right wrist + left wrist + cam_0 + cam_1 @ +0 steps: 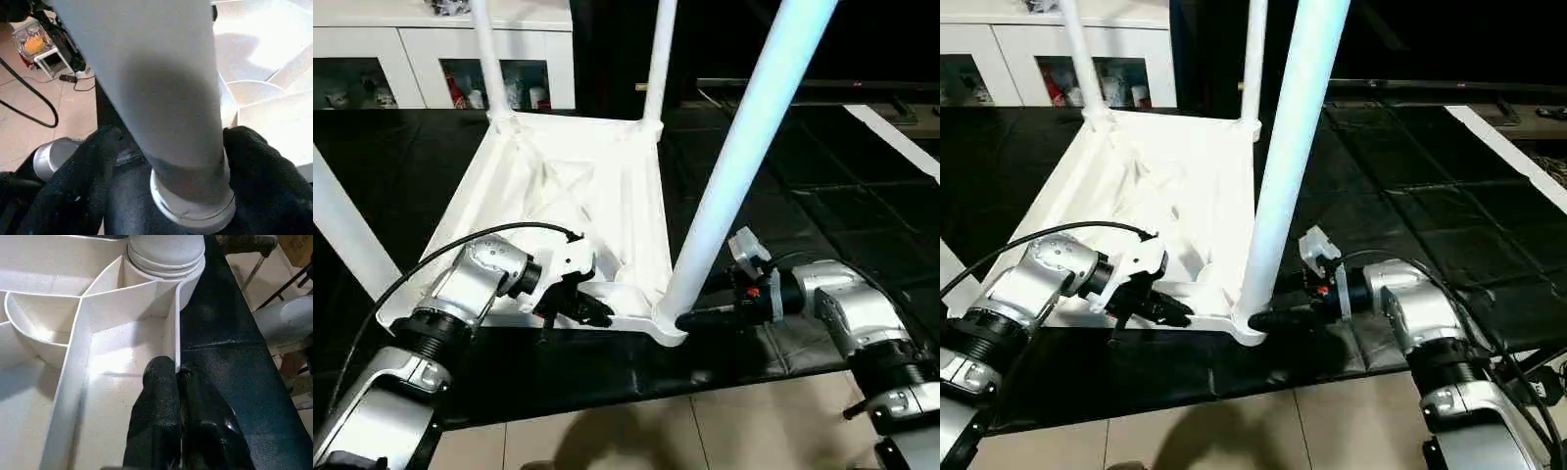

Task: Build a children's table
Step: Rotate leg to tighten

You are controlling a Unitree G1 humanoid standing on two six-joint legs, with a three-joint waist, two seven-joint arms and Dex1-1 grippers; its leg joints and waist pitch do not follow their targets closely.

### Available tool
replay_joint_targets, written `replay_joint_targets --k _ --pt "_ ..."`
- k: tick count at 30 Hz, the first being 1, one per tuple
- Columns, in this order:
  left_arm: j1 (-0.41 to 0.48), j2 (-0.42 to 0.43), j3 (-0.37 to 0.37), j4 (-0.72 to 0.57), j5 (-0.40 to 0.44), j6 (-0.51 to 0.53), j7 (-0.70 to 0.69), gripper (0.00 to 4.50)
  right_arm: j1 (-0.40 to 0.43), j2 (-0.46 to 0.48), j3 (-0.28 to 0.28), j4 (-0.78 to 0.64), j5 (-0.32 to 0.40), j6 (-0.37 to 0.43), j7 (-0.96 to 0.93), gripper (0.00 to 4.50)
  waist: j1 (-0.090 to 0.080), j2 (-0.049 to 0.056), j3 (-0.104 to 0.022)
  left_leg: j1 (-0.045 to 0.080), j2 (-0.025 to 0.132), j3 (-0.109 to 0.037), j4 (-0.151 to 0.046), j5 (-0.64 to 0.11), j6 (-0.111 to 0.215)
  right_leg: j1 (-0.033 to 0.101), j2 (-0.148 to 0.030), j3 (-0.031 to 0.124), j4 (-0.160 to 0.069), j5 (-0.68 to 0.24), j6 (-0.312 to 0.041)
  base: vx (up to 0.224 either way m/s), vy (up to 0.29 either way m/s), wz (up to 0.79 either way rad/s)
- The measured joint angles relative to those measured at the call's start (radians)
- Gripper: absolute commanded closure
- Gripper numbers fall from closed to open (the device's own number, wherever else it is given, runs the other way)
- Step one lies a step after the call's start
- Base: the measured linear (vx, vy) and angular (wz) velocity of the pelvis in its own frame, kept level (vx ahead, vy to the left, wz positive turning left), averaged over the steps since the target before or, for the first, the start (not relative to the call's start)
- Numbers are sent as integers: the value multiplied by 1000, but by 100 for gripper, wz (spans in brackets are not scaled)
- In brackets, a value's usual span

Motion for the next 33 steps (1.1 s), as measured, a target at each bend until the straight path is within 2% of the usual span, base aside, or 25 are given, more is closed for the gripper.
replay_joint_targets --k 2,5,9,17,21,23,27,32,33 --pt "0 1 -1 0 0 -3 -3 450 -7 5 0 21 -4 -12 -2 157 0 0 0 0 0 0 0 0 0 0 0 0 0 0 0 0 0 0" --pt "0 0 -5 0 0 -10 -5 450 -10 11 0 38 -7 -21 -3 171 1 0 0 0 0 0 0 0 0 0 0 0 0 0 0 0 0 0" --pt "0 0 -9 0 0 -17 -6 450 -12 11 0 38 -7 -24 -3 215 3 0 0 0 0 0 1 0 0 0 0 0 1 0 0 0 0 0" --pt "-2 0 -9 0 0 -21 -6 450 -13 10 1 37 -7 -39 -2 237 3 0 0 0 0 0 3 0 0 1 0 0 3 0 0 0 0 0" --pt "-4 -14 -9 1 2 12 16 450 2 21 -9 26 -7 -38 -27 238 5 0 0 1 0 0 4 0 0 1 0 0 4 0 0 0 0 0" --pt "-10 -44 18 25 14 52 95 450 25 53 -44 22 -12 -44 -130 239 4 0 0 3 0 0 4 0 0 6 0 0 4 0 0 0 0 0" --pt "-19 -114 56 59 24 108 234 450 49 99 -109 9 -28 -40 -342 245 -18 0 -1 7 0 0 7 0 0 12 0 1 0 -3 6 0 0 0" --pt "-26 -238 120 90 29 199 484 450 36 241 -204 11 -79 -11 -741 251 -51 0 -2 15 -2 0 8 0 0 16 -1 1 -1 -2 6 0 0 0" --pt "-32 -257 129 102 29 210 521 450 25 260 -210 20 -87 -10 -799 251 -56 0 -2 15 -2 0 8 0 0 16 -1 1 -1 -2 6 0 0 0"
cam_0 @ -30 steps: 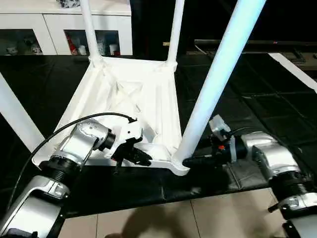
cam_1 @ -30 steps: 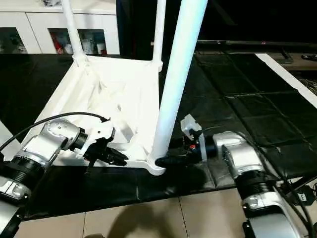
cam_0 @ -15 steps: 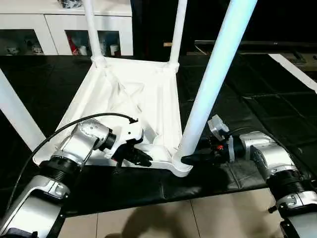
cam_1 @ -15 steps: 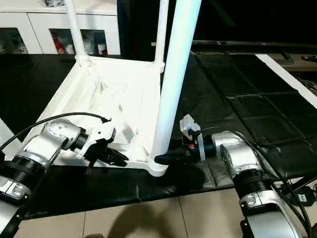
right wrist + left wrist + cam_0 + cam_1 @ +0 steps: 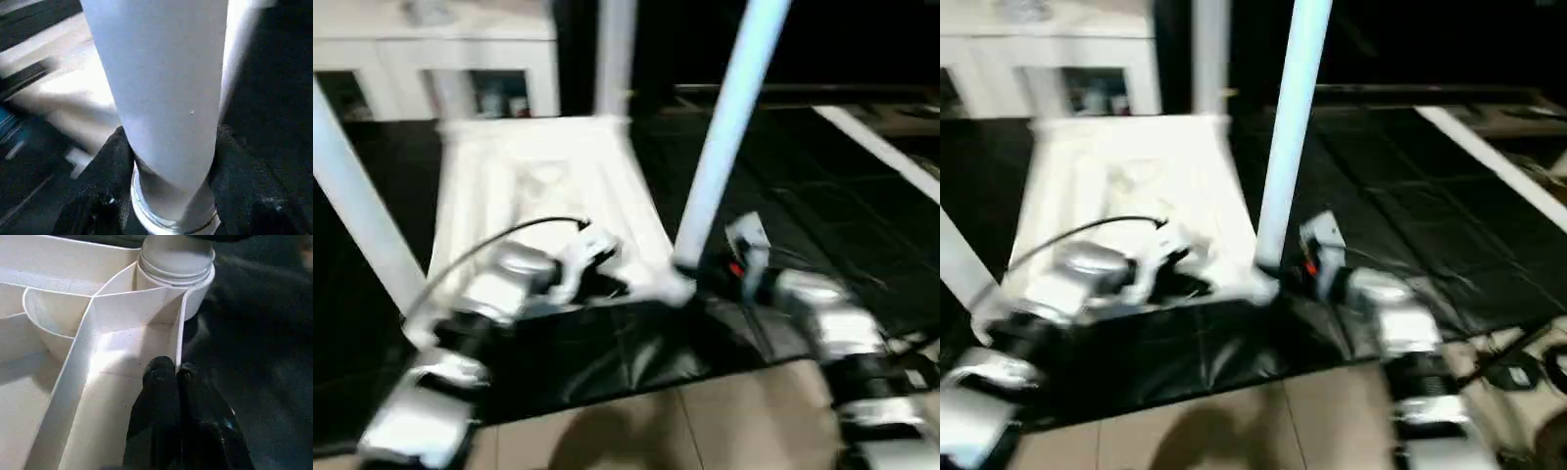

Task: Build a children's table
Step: Rotate leg to tighten

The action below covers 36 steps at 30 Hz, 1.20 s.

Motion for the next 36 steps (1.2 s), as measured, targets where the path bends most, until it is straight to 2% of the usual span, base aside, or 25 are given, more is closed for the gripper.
replay_joint_targets --k 3,7,9,13,16,19,21,24,25,26,28,32,36 --pt "-28 -73 21 38 18 16 144 450 -79 52 -26 81 -31 9 -188 251 -7 2 -1 1 -1 0 0 0 0 0 0 0 -1 0 0 0 0 0" --pt "-28 -95 33 40 20 16 187 450 -106 59 -26 107 -38 12 -233 251 -6 2 -2 1 -2 1 -6 0 0 0 0 1 -2 0 0 0 0 0" --pt "-28 -96 38 40 20 18 187 450 -108 61 -26 106 -44 11 -237 198 -6 4 -3 3 -2 1 -9 0 0 0 0 0 -1 0 0 0 0 0" --pt "-28 -91 39 37 20 19 173 450 -96 71 -25 94 -68 -7 -235 175 -5 4 -3 3 -1 0 -11 0 0 -1 1 -1 -1 0 0 0 0 0" --pt "-28 -85 38 33 20 19 160 450 -85 73 -24 91 -71 -35 -218 137 -6 3 -2 2 -1 1 -11 0 0 -1 1 -1 -2 0 0 0 0 0" --pt "-23 -44 15 21 21 -10 95 450 -41 43 -3 44 -57 -48 -123 122 -6 3 -2 1 0 1 -13 0 0 -2 1 -1 -2 0 0 0 0 0" --pt "-11 -10 -3 8 19 -46 29 450 -7 -4 22 3 -36 -49 -21 89 -4 2 -2 1 0 1 -15 0 0 -3 1 -1 -2 -1 1 0 0 0" --pt "-8 27 -18 3 19 -78 -37 450 24 -46 42 -39 -18 -44 85 80 0 1 -1 1 0 1 -16 0 0 -3 1 -1 -2 -1 1 0 0 0" --pt "-6 37 -22 1 19 -85 -56 450 30 -63 51 -50 -9 -41 119 61 0 1 -1 0 0 1 -16 0 0 -3 1 -1 -3 -1 1 0 0 0" --pt "-5 52 -30 -2 18 -99 -90 450 48 -94 58 -74 3 -35 179 45 2 1 -1 -1 0 0 -15 0 0 -3 1 -1 -3 -1 1 0 0 0" --pt "0 78 -42 -8 14 -127 -141 450 69 -137 70 -101 19 -31 280 41 10 -1 0 -2 1 0 -15 0 0 -4 1 -1 -4 -1 1 0 0 0" --pt "4 136 -65 -8 14 -201 -249 450 77 -205 97 -114 51 -23 442 9 22 -2 1 -4 1 0 -15 0 0 -4 1 -1 -4 1 -2 0 0 0" --pt "17 185 -81 -32 0 -228 -352 450 71 -248 140 -118 59 -30 561 9 27 -2 1 -4 1 0 -15 0 0 -5 1 -1 -4 2 -3 0 0 0"
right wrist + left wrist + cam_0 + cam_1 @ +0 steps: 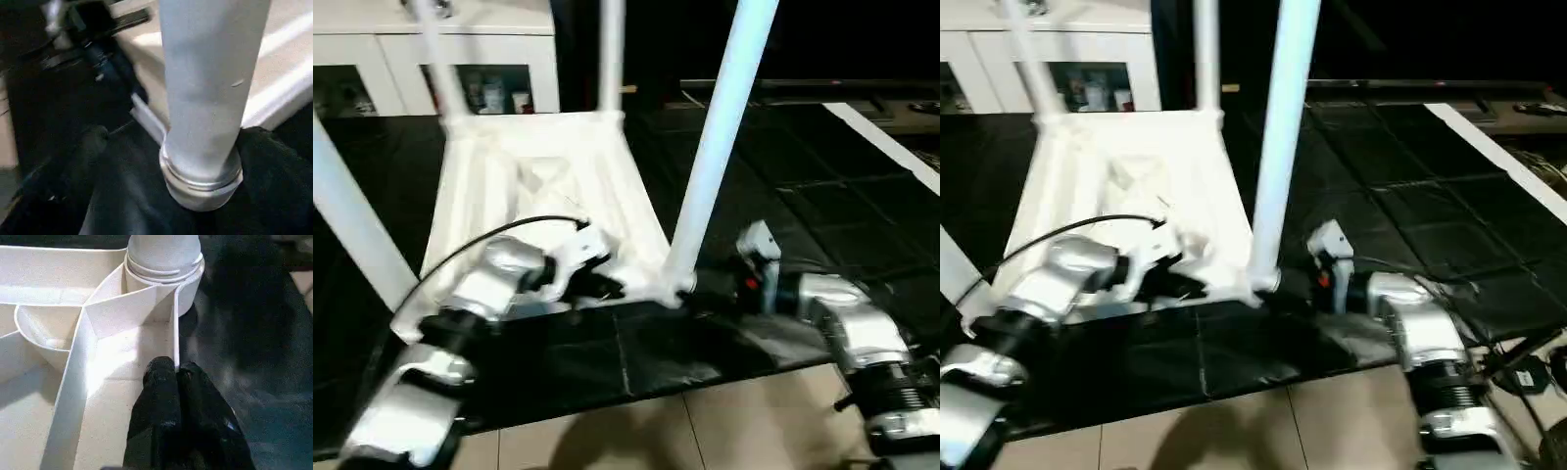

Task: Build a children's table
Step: Rotate leg to tighten

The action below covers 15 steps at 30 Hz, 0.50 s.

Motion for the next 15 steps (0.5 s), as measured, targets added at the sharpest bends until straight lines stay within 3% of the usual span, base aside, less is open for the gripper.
replay_joint_targets --k 8,12,15 --pt "2 39 -37 -25 -11 -40 -120 450 -64 -55 53 13 0 -39 190 9 29 -1 0 -8 0 0 5 0 1 -9 -1 0 3 1 -1 0 0 0" --pt "2 48 -42 -24 -9 -60 -146 450 -77 -63 70 42 15 -39 257 9 28 -2 1 -8 0 0 6 0 1 -9 -1 0 3 1 -2 0 0 0" --pt "2 52 -53 -26 -10 -62 -160 450 -94 -62 72 69 16 -41 274 46 28 -2 1 -8 0 0 7 0 1 -9 -1 0 4 1 -2 0 0 0"
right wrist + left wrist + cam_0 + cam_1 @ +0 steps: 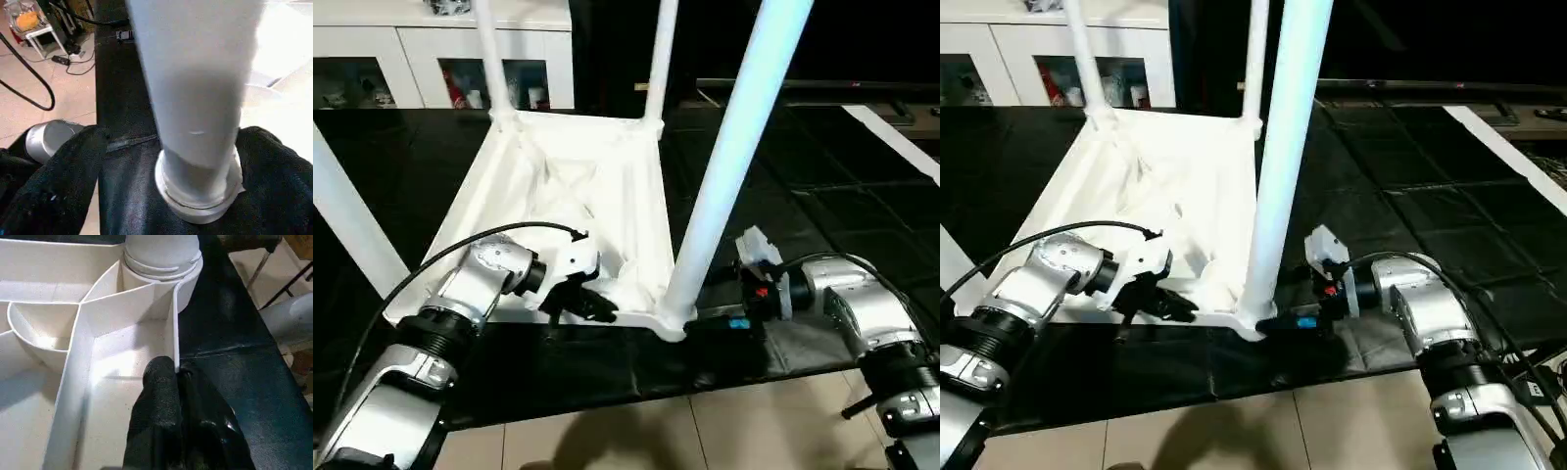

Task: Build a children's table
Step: Rotate leg to tighten

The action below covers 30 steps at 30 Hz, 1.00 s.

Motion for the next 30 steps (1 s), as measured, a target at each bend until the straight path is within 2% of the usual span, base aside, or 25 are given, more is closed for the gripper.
replay_joint_targets --k 3,8,10,13,22,30 --pt "0 2 -5 -8 -1 0 -7 450 -8 8 1 23 2 -4 11 55 2 0 0 0 0 0 0 0 0 0 0 0 0 0 0 0 0 0" --pt "0 3 -7 -9 -1 -5 -16 450 -19 21 4 70 3 -30 30 118 4 -1 0 0 0 0 0 0 0 0 0 0 0 0 0 0 0 0" --pt "0 3 -7 -9 0 -7 -16 450 -30 23 4 81 3 -41 31 125 4 -1 0 0 0 0 0 0 0 0 0 0 0 0 0 0 0 0" --pt "0 3 -9 -9 0 -7 -16 450 -40 32 4 98 3 -46 31 162 5 -1 0 0 0 0 0 0 0 0 0 0 0 0 0 0 0 0" --pt "0 3 -14 -9 -1 -8 -18 450 -47 43 3 132 2 -70 29 235 7 -1 0 0 0 0 1 0 0 0 0 0 1 0 0 0 0 0" --pt "0 -3 -13 -8 -1 -8 -16 450 -47 48 0 134 2 -72 27 248 7 -1 0 0 0 0 2 0 0 0 0 0 2 0 0 0 0 0"
